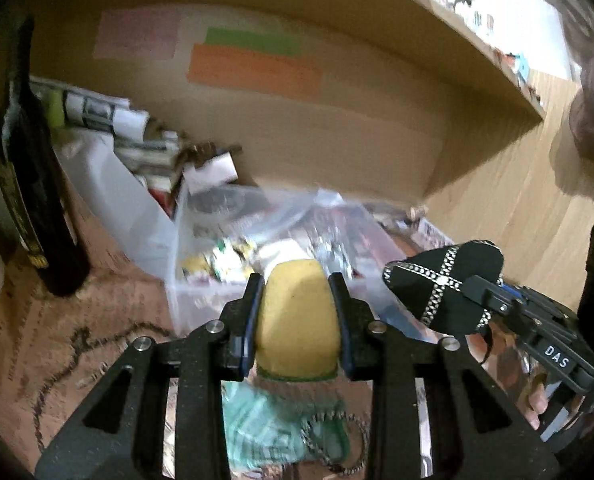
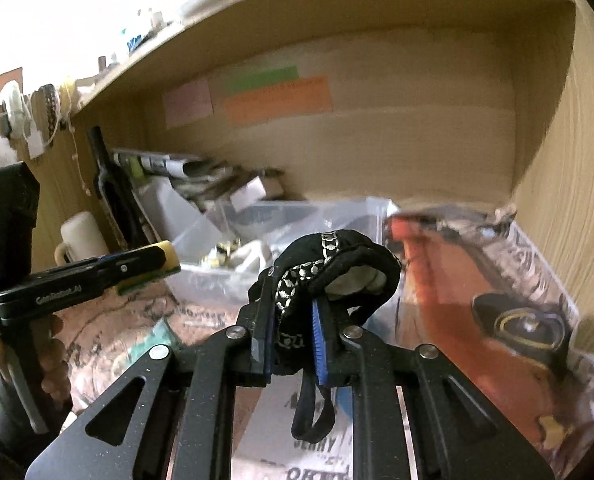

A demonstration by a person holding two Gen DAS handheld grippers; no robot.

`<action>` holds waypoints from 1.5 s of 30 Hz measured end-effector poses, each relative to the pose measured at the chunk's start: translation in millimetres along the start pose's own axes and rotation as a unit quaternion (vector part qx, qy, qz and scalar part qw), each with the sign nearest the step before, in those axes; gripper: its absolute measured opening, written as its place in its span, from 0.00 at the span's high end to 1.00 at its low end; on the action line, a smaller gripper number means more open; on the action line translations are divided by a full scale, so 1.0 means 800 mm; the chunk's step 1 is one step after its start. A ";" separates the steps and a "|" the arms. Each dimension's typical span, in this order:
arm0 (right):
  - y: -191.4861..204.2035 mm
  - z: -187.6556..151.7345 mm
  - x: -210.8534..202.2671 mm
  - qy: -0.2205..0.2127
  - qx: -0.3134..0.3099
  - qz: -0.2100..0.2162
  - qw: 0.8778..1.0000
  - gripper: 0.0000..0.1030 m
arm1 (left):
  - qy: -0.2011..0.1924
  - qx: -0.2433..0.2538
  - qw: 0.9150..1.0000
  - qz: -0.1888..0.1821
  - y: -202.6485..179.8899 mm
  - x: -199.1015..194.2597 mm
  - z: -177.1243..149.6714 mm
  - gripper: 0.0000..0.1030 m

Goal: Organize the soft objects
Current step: 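Carry sponge and black cap into the clear box and open both tools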

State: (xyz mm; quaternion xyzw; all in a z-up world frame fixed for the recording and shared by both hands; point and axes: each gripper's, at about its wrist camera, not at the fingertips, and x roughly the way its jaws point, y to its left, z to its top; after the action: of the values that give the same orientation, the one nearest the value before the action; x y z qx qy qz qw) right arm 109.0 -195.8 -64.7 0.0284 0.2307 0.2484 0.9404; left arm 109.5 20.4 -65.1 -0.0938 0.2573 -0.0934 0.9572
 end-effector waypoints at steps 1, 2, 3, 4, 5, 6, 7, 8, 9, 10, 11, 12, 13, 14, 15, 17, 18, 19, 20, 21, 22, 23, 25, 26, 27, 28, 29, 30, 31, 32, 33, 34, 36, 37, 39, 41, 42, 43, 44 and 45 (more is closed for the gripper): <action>0.001 0.005 -0.001 -0.006 -0.002 0.000 1.000 0.87 | -0.008 0.001 1.000 0.003 0.001 -0.002 0.005 0.69; 0.001 0.010 -0.002 -0.012 -0.004 0.000 1.000 0.87 | -0.014 0.002 1.000 0.007 0.001 -0.003 0.010 0.69; 0.000 0.015 -0.001 -0.018 -0.006 0.000 1.000 0.87 | -0.022 0.002 1.000 0.011 0.002 -0.005 0.016 0.69; 0.000 0.020 0.000 -0.024 -0.007 -0.001 1.000 0.87 | -0.028 0.004 0.999 0.015 0.002 -0.006 0.021 0.69; 0.000 0.026 0.002 -0.028 -0.009 -0.001 1.000 0.87 | -0.033 0.005 0.999 0.019 0.002 -0.006 0.026 0.69; 0.000 0.031 0.004 -0.033 -0.011 -0.002 0.999 0.87 | -0.038 0.006 0.999 0.023 0.003 -0.005 0.032 0.69; 0.000 0.035 0.005 -0.036 -0.014 -0.002 0.999 0.87 | -0.041 0.007 0.999 0.025 0.003 -0.004 0.038 0.69; 0.000 0.039 0.007 -0.040 -0.018 -0.004 0.999 0.87 | -0.043 0.009 0.999 0.027 0.003 -0.002 0.042 0.69; 0.001 0.044 0.011 -0.043 -0.022 -0.006 0.999 0.87 | -0.044 0.011 0.999 0.030 0.003 0.001 0.047 0.69; 0.000 0.048 0.014 -0.046 -0.025 -0.008 0.999 0.87 | -0.045 0.014 0.998 0.032 0.002 0.005 0.052 0.69; 0.000 0.051 0.017 -0.048 -0.028 -0.011 0.998 0.87 | -0.045 0.017 0.998 0.034 0.001 0.009 0.056 0.69; 0.000 0.055 0.021 -0.049 -0.031 -0.014 0.998 0.87 | -0.045 0.021 0.998 0.036 0.000 0.014 0.061 0.69; -0.001 0.058 0.027 -0.047 -0.032 -0.015 0.998 0.87 | -0.044 0.023 0.998 0.035 -0.002 0.021 0.065 0.69; -0.002 0.061 0.032 -0.046 -0.033 -0.016 0.998 0.87 | -0.041 0.025 0.998 0.033 -0.002 0.027 0.068 0.69; -0.003 0.063 0.038 -0.042 -0.035 -0.017 0.998 0.87 | -0.037 0.027 0.998 0.032 -0.004 0.036 0.073 0.69; -0.004 0.066 0.052 -0.034 -0.041 -0.026 0.998 0.87 | -0.032 0.031 0.998 0.034 -0.007 0.048 0.075 0.69; -0.005 0.065 0.059 -0.029 -0.044 -0.030 0.998 0.87 | -0.027 0.033 0.999 0.034 -0.008 0.057 0.077 0.69; -0.007 0.065 0.066 -0.021 -0.045 -0.034 0.998 0.87 | -0.021 0.035 0.999 0.034 -0.009 0.067 0.077 0.69; -0.008 0.064 0.073 -0.015 -0.046 -0.036 0.998 0.87 | -0.017 0.037 0.999 0.034 -0.009 0.073 0.076 0.69; -0.010 0.062 0.080 -0.007 -0.048 -0.039 0.998 0.87 | -0.009 0.039 0.999 0.035 -0.009 0.083 0.075 0.69; -0.013 0.060 0.088 0.002 -0.049 -0.044 0.998 0.87 | 0.000 0.042 0.999 0.035 -0.009 0.093 0.074 0.69; -0.015 0.057 0.094 0.010 -0.050 -0.048 0.998 0.87 | 0.010 0.044 0.998 0.034 -0.008 0.102 0.071 0.69; -0.018 0.051 0.108 0.028 -0.055 -0.057 0.996 0.87 | 0.041 0.048 0.998 0.027 -0.007 0.123 0.067 0.69; -0.019 0.048 0.114 0.037 -0.059 -0.057 0.996 0.87 | 0.051 0.047 0.997 0.023 -0.005 0.131 0.065 0.69; -0.020 0.045 0.120 0.049 -0.063 -0.056 0.995 0.87 | 0.061 0.046 0.997 0.021 -0.003 0.139 0.062 0.69; -0.020 0.041 0.126 0.058 -0.067 -0.056 0.994 0.87 | 0.070 0.045 0.996 0.018 -0.002 0.147 0.060 0.69; -0.020 0.039 0.130 0.065 -0.072 -0.057 0.994 0.87 | 0.078 0.043 0.996 0.016 -0.001 0.153 0.058 0.69; -0.020 0.036 0.135 0.071 -0.074 -0.056 0.993 0.87 | 0.088 0.042 0.995 0.012 0.000 0.160 0.055 0.69; -0.019 0.035 0.138 0.075 -0.074 -0.055 0.993 0.87 | 0.094 0.042 0.995 0.012 0.000 0.165 0.053 0.69; -0.020 0.034 0.142 0.081 -0.073 -0.053 0.993 0.87 | 0.096 0.043 0.994 0.014 -0.001 0.168 0.051 0.69; -0.021 0.033 0.144 0.085 -0.072 -0.052 0.992 0.87 | 0.098 0.044 0.994 0.018 -0.001 0.172 0.050 0.69; -0.021 0.031 0.146 0.089 -0.072 -0.052 0.992 0.87 | 0.099 0.045 0.994 0.020 -0.002 0.174 0.049 0.69; -0.021 0.029 0.149 0.095 -0.071 -0.051 0.992 0.87 | 0.102 0.043 0.994 0.023 -0.002 0.178 0.049 0.69; -0.022 0.029 0.148 0.097 -0.070 -0.049 0.992 0.86 | 0.102 0.042 0.994 0.026 -0.002 0.178 0.049 0.69; -0.022 0.029 0.148 0.099 -0.069 -0.047 0.991 0.84 | 0.104 0.043 0.993 0.031 -0.002 0.178 0.048 0.66; -0.021 0.028 0.146 0.104 -0.070 -0.050 0.991 0.83 | 0.108 0.046 0.992 0.034 -0.003 0.180 0.048 0.60; -0.021 0.028 0.147 0.107 -0.069 -0.050 0.991 0.82 | 0.110 0.048 0.992 0.037 -0.004 0.181 0.046 0.54; -0.021 0.027 0.147 0.110 -0.067 -0.047 0.991 0.79 | 0.111 0.050 0.992 0.041 -0.005 0.181 0.045 0.52; -0.021 0.027 0.147 0.112 -0.065 -0.046 0.991 0.77 | 0.111 0.052 0.991 0.044 -0.005 0.180 0.044 0.48; -0.022 0.026 0.145 0.113 -0.064 -0.045 0.991 0.70 | 0.111 0.052 0.991 0.045 -0.005 0.179 0.042 0.46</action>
State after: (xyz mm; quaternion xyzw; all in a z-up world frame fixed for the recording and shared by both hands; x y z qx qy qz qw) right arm 215.4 -154.1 -97.5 -0.0701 0.3200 0.2214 0.9185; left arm 247.6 -11.6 -103.4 -0.0210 0.3612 -0.0730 0.9294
